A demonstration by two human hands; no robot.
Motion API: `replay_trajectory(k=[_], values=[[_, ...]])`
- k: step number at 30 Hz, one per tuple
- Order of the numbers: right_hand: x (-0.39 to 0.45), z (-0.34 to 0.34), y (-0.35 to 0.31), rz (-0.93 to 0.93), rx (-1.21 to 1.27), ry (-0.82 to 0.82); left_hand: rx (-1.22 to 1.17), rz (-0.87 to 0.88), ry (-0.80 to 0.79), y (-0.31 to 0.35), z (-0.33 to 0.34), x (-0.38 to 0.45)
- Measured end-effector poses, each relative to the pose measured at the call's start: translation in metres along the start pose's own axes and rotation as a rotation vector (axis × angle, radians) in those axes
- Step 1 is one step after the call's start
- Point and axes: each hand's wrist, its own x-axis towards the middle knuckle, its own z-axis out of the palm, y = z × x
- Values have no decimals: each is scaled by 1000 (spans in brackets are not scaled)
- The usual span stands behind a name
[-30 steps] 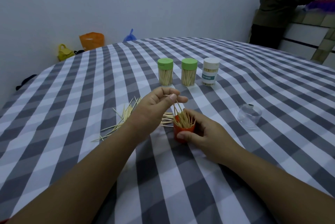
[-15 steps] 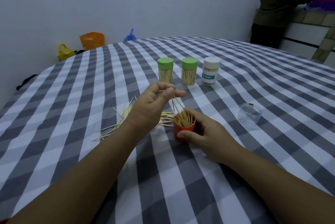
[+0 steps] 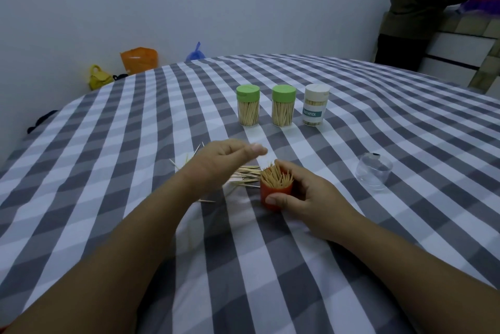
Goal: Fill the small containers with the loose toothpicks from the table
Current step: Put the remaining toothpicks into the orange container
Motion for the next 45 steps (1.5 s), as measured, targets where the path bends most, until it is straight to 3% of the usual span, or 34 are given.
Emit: replay_trajectory(k=[2, 7, 9, 13, 16, 19, 22, 26, 32, 35, 42, 45], values=[[1, -2, 1, 12, -6, 0, 49, -32, 34, -8, -6, 1], [2, -7, 1, 28, -34, -14, 592, -106, -149, -21, 4, 7], [2, -10, -1, 38, -52, -26, 721, -119, -139, -23, 9, 13], [2, -14, -3, 59, -89, -43, 997, -56, -118, -24, 12, 26], [0, -15, -6, 58, -96, -40, 1166, 86, -74, -25, 19, 25], [-2, -15, -7, 61, -80, -44, 1246, 197, -2, -21, 30, 20], [-2, -15, -7, 60, -68, -48, 1257, 201, 74, -17, 41, 14], [-2, -15, -8, 55, -87, -50, 1118, 150, 125, -20, 40, 13], [-1, -15, -6, 66, -102, -65, 704, 14, 266, -18, 27, 16], [-1, -14, -5, 60, -107, -59, 397, -28, 361, -15, 22, 12], [-1, -11, -4, 56, -118, -64, -425, -14, 376, -4, 18, 8], [-1, -11, -4, 51, -121, -61, -633, -2, 374, 4, 18, 5]])
